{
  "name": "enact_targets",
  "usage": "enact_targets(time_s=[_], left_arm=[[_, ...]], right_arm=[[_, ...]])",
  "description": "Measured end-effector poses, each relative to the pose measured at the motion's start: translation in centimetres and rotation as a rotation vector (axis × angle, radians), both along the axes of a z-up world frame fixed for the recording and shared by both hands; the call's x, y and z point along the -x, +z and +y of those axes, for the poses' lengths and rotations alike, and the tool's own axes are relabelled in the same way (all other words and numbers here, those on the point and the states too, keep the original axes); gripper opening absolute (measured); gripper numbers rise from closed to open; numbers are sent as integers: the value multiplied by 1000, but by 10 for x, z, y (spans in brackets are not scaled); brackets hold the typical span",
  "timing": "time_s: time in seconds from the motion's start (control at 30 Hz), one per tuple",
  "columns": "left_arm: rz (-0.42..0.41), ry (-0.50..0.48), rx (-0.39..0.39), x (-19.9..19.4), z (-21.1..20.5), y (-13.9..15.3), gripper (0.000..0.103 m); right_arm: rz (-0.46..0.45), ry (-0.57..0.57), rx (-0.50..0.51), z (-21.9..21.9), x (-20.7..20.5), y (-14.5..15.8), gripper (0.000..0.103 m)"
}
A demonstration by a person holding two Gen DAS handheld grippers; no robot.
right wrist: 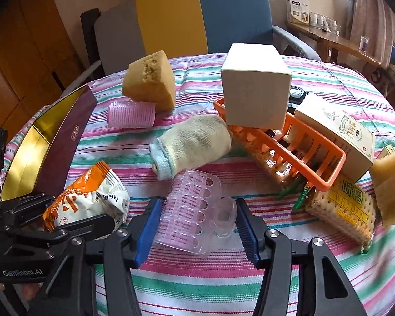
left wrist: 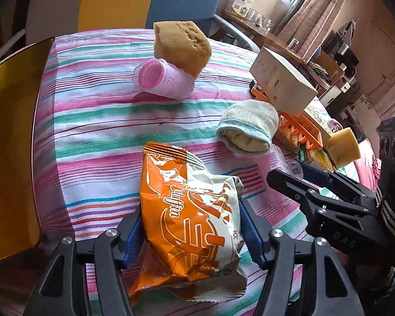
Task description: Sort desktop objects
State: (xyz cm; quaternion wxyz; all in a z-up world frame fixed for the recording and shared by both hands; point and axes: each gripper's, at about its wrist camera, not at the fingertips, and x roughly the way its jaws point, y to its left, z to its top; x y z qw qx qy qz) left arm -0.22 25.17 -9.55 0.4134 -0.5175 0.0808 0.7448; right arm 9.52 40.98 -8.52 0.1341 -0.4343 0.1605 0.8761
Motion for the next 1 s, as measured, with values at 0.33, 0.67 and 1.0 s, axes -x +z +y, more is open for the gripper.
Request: enact_targets(time_s=[0.33, 0.67, 1.0], left_arm=[[13, 41, -5, -24, -30, 6, 63], [104, 66, -58, -38, -45, 34, 63], [134, 52, 9, -35, -29, 30, 63]], right_arm=[[44, 28, 52, -8, -44, 10, 57], [104, 39, -15, -21, -63, 40, 57], [88, -25, -62, -13, -70, 45, 17]])
